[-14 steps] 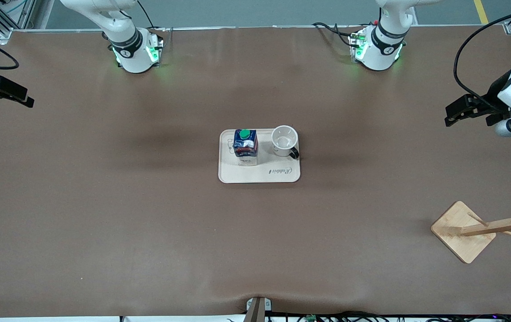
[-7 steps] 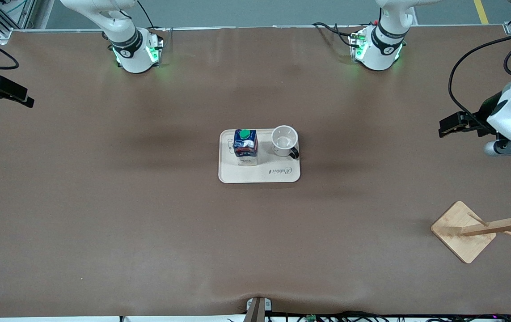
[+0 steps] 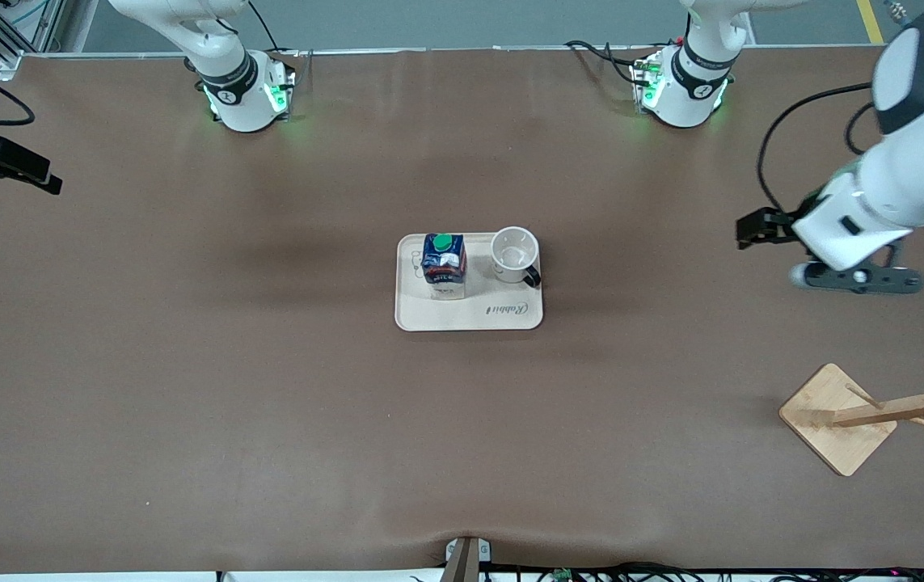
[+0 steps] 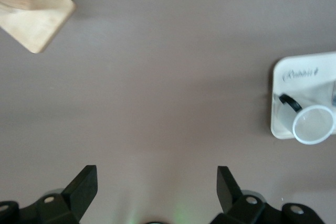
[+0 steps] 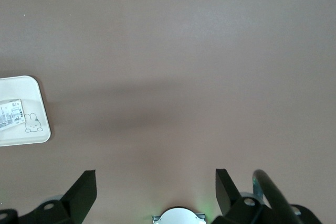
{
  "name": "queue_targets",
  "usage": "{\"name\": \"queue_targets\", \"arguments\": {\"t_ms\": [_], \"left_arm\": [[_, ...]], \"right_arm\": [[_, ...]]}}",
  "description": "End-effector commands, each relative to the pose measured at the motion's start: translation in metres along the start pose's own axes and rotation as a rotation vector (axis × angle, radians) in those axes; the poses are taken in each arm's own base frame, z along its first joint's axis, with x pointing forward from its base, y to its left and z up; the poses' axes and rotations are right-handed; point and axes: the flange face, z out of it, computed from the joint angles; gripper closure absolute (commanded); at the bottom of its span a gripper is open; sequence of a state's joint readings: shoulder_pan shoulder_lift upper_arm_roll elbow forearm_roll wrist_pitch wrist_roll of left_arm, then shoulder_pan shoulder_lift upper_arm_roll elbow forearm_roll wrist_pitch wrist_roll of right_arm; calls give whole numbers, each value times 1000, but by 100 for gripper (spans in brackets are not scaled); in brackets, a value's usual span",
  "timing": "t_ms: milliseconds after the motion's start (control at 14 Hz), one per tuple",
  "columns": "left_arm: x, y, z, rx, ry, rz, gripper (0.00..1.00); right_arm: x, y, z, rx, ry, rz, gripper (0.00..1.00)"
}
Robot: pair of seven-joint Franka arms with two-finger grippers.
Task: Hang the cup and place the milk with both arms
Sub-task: 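Reach the left gripper toward the white mug on the tray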
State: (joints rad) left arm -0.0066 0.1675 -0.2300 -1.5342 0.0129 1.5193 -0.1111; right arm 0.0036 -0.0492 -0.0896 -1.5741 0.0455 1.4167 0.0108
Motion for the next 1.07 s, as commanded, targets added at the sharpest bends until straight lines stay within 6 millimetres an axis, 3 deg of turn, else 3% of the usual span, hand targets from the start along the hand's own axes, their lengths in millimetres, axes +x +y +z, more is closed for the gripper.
{"name": "queue_targets", "arguments": {"t_ms": [0,143,286,571,1000], "left_arm": [[-1,49,34,10,-59,3,0],[-3,84,65,21,-59,-49,0],[-12,118,102,2,-50,-129,0],[-34,178,157,11,-36,-243,0],[-54,238,248,-78,45,-412,0]], "right_arm": [[-1,-2,-3,15,-1,9,0],[-1,-3,-3,15,-1,8,0],[-1,-1,-3,16,-1,9,0],[-1,-3,-3,15,-1,8,0],[-1,-3,-3,15,-1,3,0]]}}
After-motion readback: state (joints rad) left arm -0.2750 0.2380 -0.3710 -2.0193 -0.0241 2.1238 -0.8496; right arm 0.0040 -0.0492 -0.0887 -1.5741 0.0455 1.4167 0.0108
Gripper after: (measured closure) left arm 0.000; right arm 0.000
